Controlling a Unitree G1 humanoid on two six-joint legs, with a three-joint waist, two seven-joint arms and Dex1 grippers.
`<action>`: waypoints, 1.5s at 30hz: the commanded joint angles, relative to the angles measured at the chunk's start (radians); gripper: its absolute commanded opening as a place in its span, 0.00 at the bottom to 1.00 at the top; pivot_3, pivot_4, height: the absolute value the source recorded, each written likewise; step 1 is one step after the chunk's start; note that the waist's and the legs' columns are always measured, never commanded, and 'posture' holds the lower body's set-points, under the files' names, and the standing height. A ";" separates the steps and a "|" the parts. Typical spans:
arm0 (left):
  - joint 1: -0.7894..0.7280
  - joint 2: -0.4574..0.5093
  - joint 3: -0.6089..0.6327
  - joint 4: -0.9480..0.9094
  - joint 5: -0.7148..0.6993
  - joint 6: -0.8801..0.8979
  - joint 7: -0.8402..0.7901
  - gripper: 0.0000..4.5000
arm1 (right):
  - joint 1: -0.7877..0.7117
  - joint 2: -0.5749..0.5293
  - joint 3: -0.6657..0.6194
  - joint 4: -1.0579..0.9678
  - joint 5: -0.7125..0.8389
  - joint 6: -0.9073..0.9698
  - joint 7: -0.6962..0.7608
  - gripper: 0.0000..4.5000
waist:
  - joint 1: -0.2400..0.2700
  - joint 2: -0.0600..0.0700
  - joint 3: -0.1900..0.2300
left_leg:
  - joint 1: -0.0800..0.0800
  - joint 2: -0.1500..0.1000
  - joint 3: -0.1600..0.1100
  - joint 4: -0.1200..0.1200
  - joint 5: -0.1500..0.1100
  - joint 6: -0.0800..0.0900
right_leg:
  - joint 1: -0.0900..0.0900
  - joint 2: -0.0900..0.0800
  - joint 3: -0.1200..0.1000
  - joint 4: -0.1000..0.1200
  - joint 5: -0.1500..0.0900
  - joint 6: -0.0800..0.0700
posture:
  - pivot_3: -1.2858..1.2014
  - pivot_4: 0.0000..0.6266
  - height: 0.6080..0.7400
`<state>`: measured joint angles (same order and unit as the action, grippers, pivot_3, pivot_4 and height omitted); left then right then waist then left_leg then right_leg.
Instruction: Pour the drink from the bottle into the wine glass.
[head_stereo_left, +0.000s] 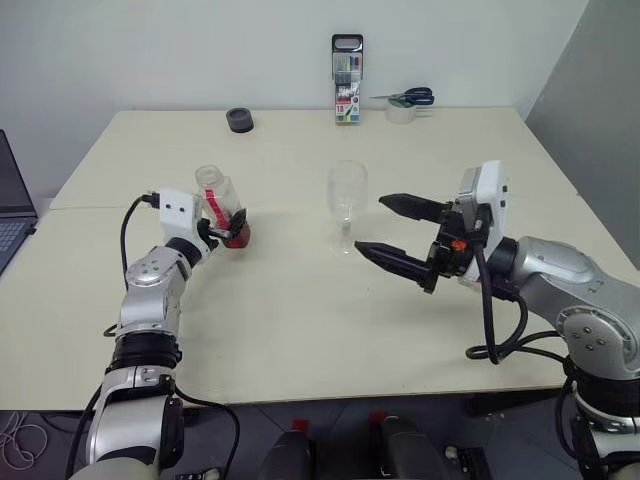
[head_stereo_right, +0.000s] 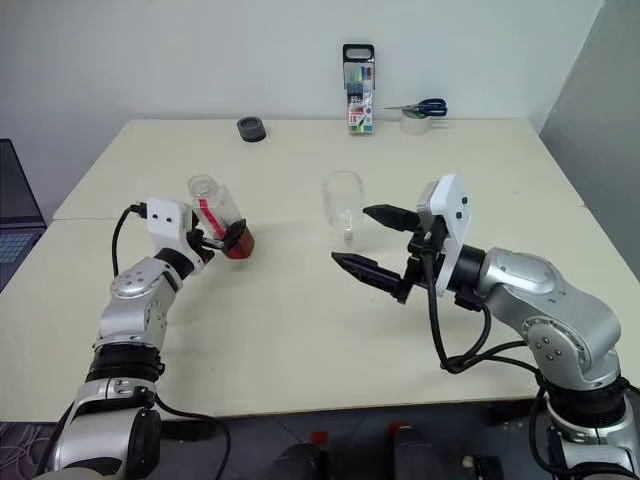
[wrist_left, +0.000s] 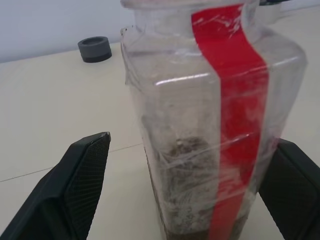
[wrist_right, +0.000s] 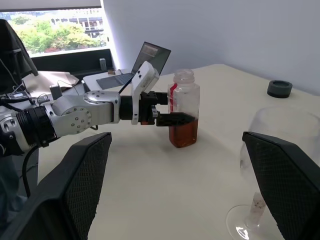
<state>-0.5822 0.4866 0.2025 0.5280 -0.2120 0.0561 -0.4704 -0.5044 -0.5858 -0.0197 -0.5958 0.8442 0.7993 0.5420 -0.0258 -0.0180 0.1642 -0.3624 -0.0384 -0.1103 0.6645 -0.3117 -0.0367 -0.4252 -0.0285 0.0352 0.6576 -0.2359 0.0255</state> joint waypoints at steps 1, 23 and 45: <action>-0.021 0.001 0.004 0.007 0.004 -0.040 -0.010 1.00 | -0.022 -0.003 -0.025 -0.038 0.014 0.001 -0.015 0.99 | 0.000 0.000 0.000 | 0.000 0.000 0.000 0.000 0.000 0.000 | 0.000 0.000 0.000 0.000 0.000 0.000 | 0.52 0.24 1.00; -0.042 0.000 0.000 0.075 0.039 -0.093 0.008 0.37 | 0.018 0.007 -0.012 -0.036 -0.021 -0.037 -0.016 1.00 | 0.000 0.000 0.000 | 0.000 0.000 0.000 0.000 0.000 0.000 | 0.000 0.000 0.000 0.001 0.000 0.000 | 0.52 0.24 1.00; -0.382 0.109 -0.239 0.082 0.263 -0.262 -0.179 0.37 | 0.033 0.111 0.022 -0.001 -0.301 -0.237 -0.101 1.00 | -0.001 -0.001 0.000 | -0.001 -0.001 0.002 0.001 0.000 0.000 | -0.002 0.000 -0.002 0.002 0.000 0.001 | 0.52 0.24 1.00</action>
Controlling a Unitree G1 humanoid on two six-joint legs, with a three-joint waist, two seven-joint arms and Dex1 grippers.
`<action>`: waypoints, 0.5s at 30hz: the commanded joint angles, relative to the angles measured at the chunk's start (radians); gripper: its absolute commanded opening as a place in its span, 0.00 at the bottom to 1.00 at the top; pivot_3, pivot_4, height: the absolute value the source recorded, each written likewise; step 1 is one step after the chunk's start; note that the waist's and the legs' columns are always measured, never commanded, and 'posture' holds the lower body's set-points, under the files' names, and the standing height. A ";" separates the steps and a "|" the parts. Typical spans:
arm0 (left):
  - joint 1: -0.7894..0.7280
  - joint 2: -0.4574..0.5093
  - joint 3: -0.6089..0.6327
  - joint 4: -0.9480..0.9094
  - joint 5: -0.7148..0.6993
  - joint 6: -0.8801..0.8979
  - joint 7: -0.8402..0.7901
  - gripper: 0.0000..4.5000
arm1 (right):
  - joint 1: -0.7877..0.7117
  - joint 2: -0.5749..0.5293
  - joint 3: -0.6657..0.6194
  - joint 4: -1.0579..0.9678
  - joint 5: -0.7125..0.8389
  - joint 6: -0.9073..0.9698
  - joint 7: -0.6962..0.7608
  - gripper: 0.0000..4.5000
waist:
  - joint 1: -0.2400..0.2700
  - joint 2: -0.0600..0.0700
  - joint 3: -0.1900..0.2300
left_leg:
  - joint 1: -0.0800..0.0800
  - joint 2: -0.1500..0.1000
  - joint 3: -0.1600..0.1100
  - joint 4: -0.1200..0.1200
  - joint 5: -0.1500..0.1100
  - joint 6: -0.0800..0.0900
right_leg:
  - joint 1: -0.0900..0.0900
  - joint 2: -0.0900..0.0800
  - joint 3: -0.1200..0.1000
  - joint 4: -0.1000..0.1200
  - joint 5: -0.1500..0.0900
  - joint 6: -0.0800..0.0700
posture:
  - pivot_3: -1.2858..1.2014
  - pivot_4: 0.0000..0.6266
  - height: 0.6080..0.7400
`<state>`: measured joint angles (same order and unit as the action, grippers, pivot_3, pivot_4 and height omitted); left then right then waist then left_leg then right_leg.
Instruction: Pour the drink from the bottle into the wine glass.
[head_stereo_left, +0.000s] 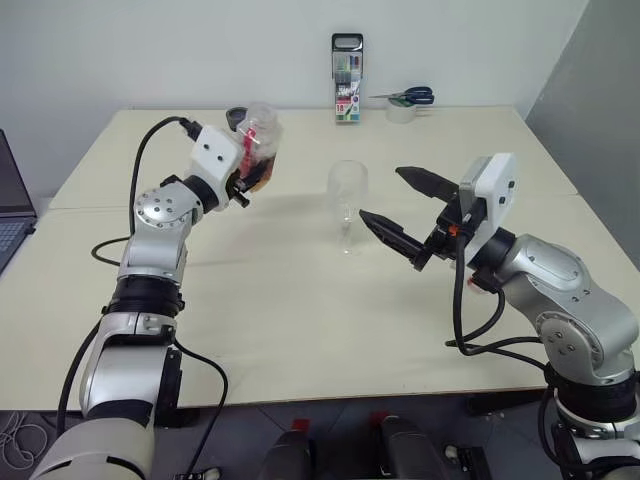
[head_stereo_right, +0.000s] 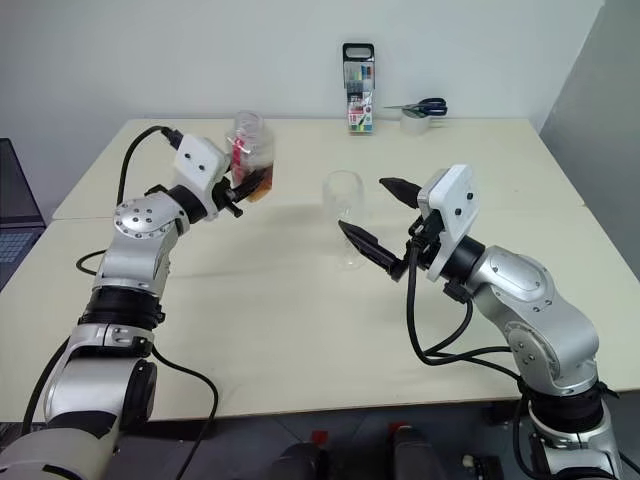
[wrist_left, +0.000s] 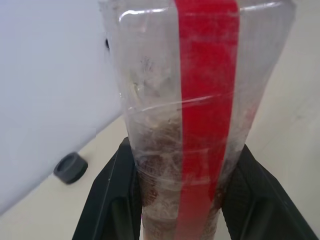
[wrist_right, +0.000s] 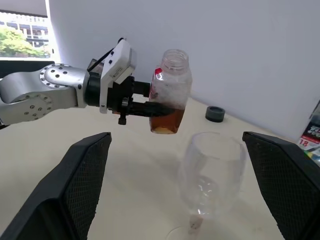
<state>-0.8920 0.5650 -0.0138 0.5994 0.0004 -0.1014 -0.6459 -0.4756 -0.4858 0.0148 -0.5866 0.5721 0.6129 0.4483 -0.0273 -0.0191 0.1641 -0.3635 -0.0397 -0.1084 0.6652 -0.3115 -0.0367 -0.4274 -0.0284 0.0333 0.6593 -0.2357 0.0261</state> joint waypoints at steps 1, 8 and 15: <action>-0.096 0.031 -0.034 0.034 0.065 -0.129 -0.003 0.37 | 0.017 0.013 -0.012 -0.006 -0.044 -0.070 -0.003 1.00 | 0.000 0.000 0.000 | 0.000 0.000 0.000 0.000 0.000 0.000 | 0.000 0.000 0.000 0.000 0.000 0.000 | 0.52 0.24 1.00; -0.192 0.046 -0.143 0.165 0.205 -0.338 0.002 0.37 | 0.107 0.036 -0.011 0.032 -0.131 -0.198 0.021 1.00 | -0.001 0.000 0.000 | 0.000 0.000 0.001 0.000 0.000 0.000 | -0.001 0.000 0.001 0.000 0.000 0.000 | 0.52 0.24 1.00; -0.278 0.043 -0.183 0.301 0.284 -0.439 0.047 0.37 | 0.099 0.081 -0.013 0.046 -0.162 -0.222 -0.006 1.00 | -0.002 0.000 0.000 | -0.001 0.000 0.003 0.000 0.000 0.000 | -0.003 0.004 0.002 0.002 0.000 0.000 | 0.52 0.24 1.00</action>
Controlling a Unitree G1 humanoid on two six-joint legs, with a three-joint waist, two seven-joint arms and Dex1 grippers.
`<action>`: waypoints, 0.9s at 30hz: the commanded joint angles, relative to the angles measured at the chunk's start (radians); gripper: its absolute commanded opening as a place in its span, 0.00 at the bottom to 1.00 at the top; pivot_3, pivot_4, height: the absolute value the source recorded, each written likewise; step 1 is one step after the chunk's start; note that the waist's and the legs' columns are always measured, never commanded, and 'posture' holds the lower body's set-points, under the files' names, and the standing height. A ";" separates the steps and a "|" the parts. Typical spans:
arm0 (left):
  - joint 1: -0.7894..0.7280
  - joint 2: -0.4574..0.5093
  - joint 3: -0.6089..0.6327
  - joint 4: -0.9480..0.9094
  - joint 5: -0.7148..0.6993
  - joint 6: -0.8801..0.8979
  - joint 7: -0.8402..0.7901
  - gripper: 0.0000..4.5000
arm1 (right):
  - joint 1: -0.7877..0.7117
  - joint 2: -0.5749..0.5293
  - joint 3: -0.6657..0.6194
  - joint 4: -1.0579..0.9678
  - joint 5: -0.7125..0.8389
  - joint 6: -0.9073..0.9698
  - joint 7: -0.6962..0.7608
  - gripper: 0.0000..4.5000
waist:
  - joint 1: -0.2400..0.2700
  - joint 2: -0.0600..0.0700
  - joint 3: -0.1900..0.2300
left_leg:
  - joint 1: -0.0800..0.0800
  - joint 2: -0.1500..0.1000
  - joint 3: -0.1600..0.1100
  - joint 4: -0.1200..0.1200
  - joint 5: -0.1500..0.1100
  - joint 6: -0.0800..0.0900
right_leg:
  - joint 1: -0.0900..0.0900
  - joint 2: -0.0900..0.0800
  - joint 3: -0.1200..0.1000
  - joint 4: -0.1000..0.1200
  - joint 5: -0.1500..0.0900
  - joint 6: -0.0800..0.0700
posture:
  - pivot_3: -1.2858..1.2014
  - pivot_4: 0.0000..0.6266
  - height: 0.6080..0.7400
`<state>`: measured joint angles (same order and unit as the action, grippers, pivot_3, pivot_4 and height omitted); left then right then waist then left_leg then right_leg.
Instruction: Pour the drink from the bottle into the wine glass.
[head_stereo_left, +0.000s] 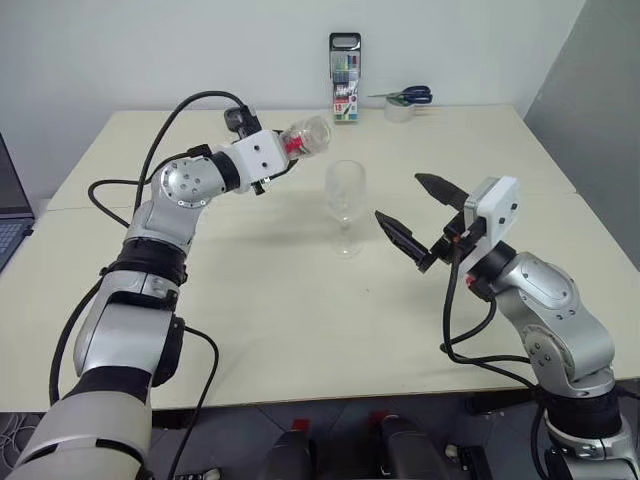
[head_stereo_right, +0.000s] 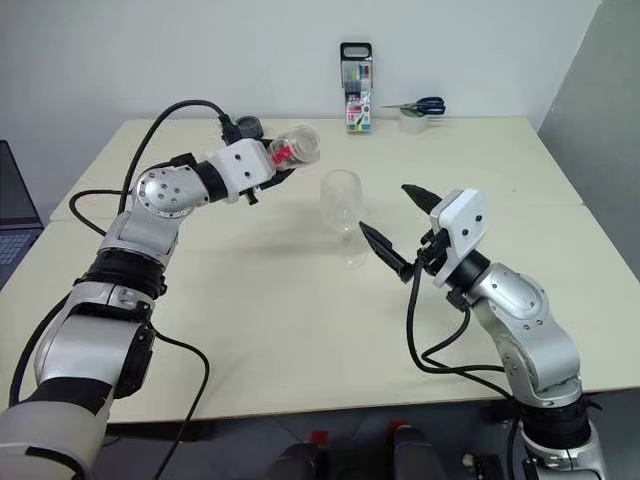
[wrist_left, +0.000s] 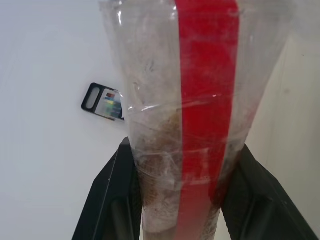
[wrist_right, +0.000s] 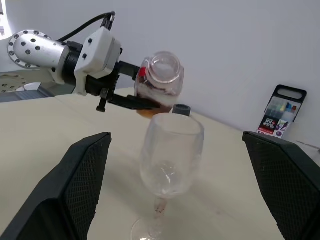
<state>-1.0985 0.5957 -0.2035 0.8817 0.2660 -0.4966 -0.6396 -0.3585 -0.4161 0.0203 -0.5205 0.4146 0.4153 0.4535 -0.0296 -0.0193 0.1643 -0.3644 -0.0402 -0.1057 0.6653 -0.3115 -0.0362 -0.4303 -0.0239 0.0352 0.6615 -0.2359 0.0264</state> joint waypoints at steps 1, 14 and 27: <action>-0.085 0.013 0.004 0.035 0.030 -0.052 0.053 0.37 | -0.020 0.015 -0.016 -0.022 -0.007 -0.023 -0.013 1.00 | 0.000 0.000 0.000 | 0.000 0.000 0.000 0.000 0.000 0.000 | 0.000 0.000 0.000 0.000 0.000 0.000 | 0.52 0.24 1.00; -0.195 0.025 -0.074 0.160 0.181 -0.162 0.168 0.37 | -0.018 0.032 0.004 -0.024 -0.059 -0.053 -0.010 1.00 | -0.001 0.000 0.000 | -0.001 0.000 0.001 0.000 0.000 0.000 | -0.001 0.000 0.000 0.001 0.000 0.000 | 0.52 0.24 1.00; -0.229 0.044 -0.129 0.200 0.281 -0.223 0.266 0.37 | -0.021 0.044 0.004 -0.026 -0.085 -0.062 -0.013 1.00 | -0.001 0.000 0.000 | -0.001 0.000 0.002 0.000 0.000 0.000 | -0.002 0.000 0.001 0.002 0.000 0.000 | 0.52 0.24 1.00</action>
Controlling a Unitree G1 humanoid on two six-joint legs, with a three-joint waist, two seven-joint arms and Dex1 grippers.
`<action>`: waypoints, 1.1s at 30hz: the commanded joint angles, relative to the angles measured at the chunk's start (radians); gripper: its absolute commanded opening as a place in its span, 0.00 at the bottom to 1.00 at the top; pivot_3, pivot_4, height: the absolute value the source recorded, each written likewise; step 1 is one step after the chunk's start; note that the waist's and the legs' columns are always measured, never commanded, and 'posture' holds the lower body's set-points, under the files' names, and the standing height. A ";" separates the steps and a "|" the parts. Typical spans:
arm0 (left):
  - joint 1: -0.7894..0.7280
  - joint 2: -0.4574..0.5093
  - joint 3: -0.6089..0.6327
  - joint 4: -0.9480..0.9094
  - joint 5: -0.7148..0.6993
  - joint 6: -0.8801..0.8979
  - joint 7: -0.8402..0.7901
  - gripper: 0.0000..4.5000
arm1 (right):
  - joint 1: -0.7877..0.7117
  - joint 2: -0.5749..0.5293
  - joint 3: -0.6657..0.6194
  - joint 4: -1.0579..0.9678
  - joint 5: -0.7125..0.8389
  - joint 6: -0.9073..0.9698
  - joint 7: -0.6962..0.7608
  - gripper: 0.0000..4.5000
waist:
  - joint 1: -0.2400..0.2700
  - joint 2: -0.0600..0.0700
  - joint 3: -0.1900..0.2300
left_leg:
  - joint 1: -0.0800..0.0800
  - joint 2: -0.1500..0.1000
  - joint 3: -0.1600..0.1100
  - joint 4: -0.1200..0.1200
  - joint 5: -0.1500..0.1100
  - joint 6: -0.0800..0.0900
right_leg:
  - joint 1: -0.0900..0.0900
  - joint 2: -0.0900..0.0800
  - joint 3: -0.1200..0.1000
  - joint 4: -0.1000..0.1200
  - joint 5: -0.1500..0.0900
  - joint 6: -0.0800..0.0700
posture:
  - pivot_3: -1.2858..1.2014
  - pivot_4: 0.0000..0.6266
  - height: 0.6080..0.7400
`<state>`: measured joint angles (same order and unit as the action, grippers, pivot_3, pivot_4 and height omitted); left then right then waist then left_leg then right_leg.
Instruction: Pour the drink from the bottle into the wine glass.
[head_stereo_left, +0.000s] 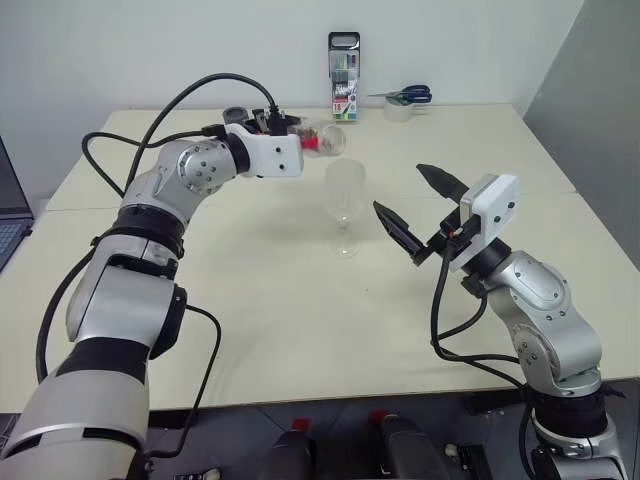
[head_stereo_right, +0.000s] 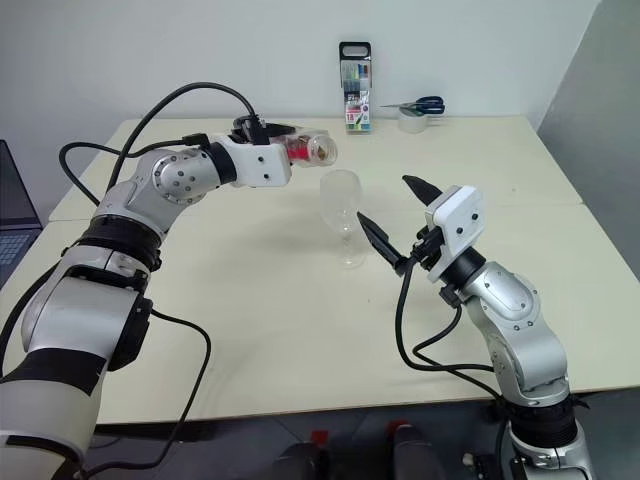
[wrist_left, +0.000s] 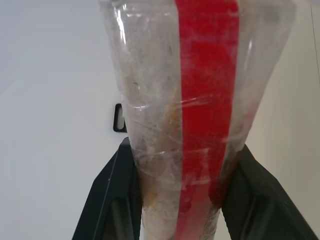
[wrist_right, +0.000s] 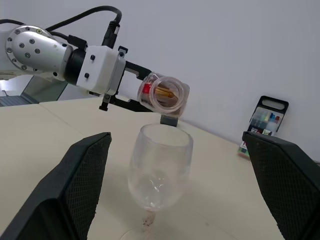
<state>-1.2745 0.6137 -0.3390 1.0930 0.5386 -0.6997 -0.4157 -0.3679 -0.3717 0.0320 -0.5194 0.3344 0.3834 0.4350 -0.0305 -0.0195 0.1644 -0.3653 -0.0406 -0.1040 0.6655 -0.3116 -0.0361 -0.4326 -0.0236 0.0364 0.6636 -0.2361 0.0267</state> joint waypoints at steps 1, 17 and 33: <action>-0.055 0.029 0.000 -0.010 0.017 -0.024 0.049 0.37 | -0.014 0.000 -0.007 -0.023 -0.007 -0.033 0.006 1.00 | 0.000 0.000 0.000 | 0.000 0.000 0.000 0.000 0.000 0.000 | 0.000 0.000 0.000 0.000 0.000 0.000 | 0.52 0.24 1.00; -0.102 0.039 -0.048 0.020 0.103 -0.036 0.132 0.37 | -0.011 0.003 0.004 -0.002 -0.021 -0.056 0.023 1.00 | -0.001 0.000 0.000 | -0.001 0.000 0.002 0.000 0.000 0.000 | -0.002 0.000 0.001 0.001 0.000 0.000 | 0.52 0.24 1.00; -0.151 0.035 -0.097 0.060 0.167 -0.052 0.192 0.37 | -0.001 0.005 -0.011 -0.014 -0.006 -0.052 0.040 1.00 | -0.001 0.000 0.000 | -0.001 -0.001 0.004 0.000 0.000 0.000 | -0.003 0.000 0.002 0.002 0.000 0.000 | 0.52 0.24 1.00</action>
<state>-1.3812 0.6346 -0.4459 1.1588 0.7109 -0.7483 -0.2489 -0.3660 -0.3714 0.0406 -0.5019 0.3130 0.3547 0.4737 -0.0315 -0.0195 0.1643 -0.3665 -0.0412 -0.1002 0.6657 -0.3115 -0.0361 -0.4361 -0.0235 0.0388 0.6656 -0.2360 0.0267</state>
